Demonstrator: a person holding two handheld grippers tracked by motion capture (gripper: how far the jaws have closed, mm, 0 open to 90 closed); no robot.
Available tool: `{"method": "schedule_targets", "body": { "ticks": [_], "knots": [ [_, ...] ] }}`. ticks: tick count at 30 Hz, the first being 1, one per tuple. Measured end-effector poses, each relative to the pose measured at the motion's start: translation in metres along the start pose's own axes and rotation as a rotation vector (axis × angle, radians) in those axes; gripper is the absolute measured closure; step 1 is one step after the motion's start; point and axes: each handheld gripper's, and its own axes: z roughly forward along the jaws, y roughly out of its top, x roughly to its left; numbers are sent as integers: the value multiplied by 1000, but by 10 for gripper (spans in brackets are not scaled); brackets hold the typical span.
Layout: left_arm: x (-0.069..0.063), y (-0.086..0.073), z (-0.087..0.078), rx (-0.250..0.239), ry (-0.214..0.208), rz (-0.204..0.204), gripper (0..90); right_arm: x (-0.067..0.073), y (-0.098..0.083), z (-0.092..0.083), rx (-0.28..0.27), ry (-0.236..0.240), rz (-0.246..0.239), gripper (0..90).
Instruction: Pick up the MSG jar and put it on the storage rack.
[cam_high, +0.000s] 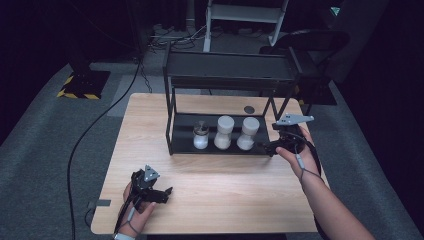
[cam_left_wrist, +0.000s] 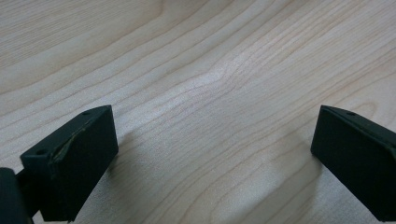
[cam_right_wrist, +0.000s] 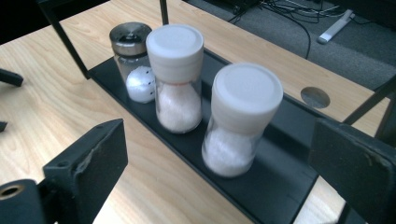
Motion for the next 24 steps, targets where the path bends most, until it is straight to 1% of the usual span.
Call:
{"method": "schedule_targets", "body": {
  "ticks": [2,5,6,8,9,11,13,14,15,20,24],
  "knots": [
    [0,0,0,2,2,-1,6,0,-3,-4,2,-2,-3,43],
    [0,1,0,2,1,-1,6,0,-13,-11,-5,-3,-7,38],
    [0,1,0,2,1,-1,6,0,-13,-11,-5,-3,-7,38],
    [0,1,0,2,1,-1,6,0,-22,-15,0,-2,-9,34],
    [0,0,0,1,2,-1,6,0,-22,-15,0,-2,-9,34],
    [0,0,0,1,1,-1,6,-3,-31,-16,2,12,-13,31],
    [0,0,0,-1,1,-1,6,-5,-37,-16,2,17,-2,30],
    [0,0,0,0,0,0,5,-6,-45,-17,-2,17,12,30],
    [0,0,0,1,0,1,5,-6,-45,-17,-2,17,12,30],
    [0,0,0,1,1,1,5,-8,-60,-20,13,21,17,30],
    [0,0,0,1,1,1,6,-8,-70,-19,12,21,30,30]
  ]
}}
